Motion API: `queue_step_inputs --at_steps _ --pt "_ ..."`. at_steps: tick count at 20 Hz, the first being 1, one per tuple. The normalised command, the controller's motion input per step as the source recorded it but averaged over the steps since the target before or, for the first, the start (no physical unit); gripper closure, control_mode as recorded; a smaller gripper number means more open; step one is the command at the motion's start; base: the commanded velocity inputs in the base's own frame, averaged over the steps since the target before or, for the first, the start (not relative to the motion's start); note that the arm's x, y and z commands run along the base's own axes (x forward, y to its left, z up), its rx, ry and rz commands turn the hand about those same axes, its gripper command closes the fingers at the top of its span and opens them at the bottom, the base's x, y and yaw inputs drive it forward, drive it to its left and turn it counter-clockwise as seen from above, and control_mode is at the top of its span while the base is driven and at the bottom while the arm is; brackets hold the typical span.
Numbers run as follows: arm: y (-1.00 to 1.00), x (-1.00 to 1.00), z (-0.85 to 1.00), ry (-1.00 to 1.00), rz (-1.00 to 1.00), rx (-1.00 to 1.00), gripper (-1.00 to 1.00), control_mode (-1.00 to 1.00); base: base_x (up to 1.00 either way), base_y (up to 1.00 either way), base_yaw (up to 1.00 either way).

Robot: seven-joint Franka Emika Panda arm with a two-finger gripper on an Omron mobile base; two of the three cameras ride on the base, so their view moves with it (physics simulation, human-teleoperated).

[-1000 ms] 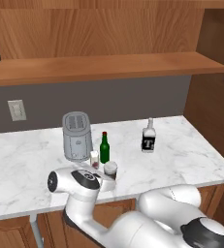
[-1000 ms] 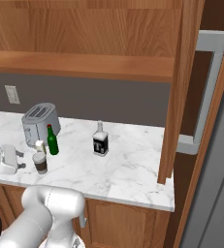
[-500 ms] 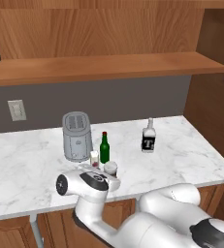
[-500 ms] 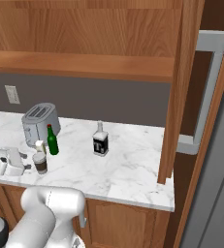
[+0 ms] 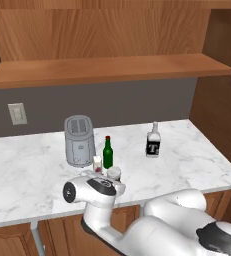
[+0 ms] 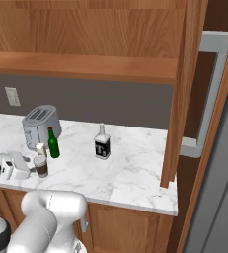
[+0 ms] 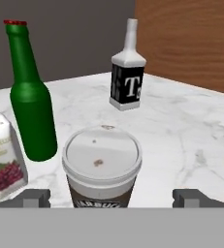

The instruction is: Sort all alcoholic drinks to one cabinet, and non-alcoholic drinks to the other.

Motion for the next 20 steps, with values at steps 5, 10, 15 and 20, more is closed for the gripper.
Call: queue_step_inputs --at_steps 5,10,15,20 --pt "0.00 0.09 -0.12 0.00 0.02 0.00 -1.00 -1.00 0.00 0.00 0.00" --pt "0.00 0.07 -0.12 0.00 0.00 0.00 -1.00 -1.00 0.00 0.00 0.00" --pt "0.00 0.09 -0.11 0.00 0.00 0.00 -1.00 -1.00 0.00 0.00 0.00" --pt "0.00 0.05 -0.08 0.00 0.00 -0.01 -1.00 -1.00 0.00 0.00 0.00"
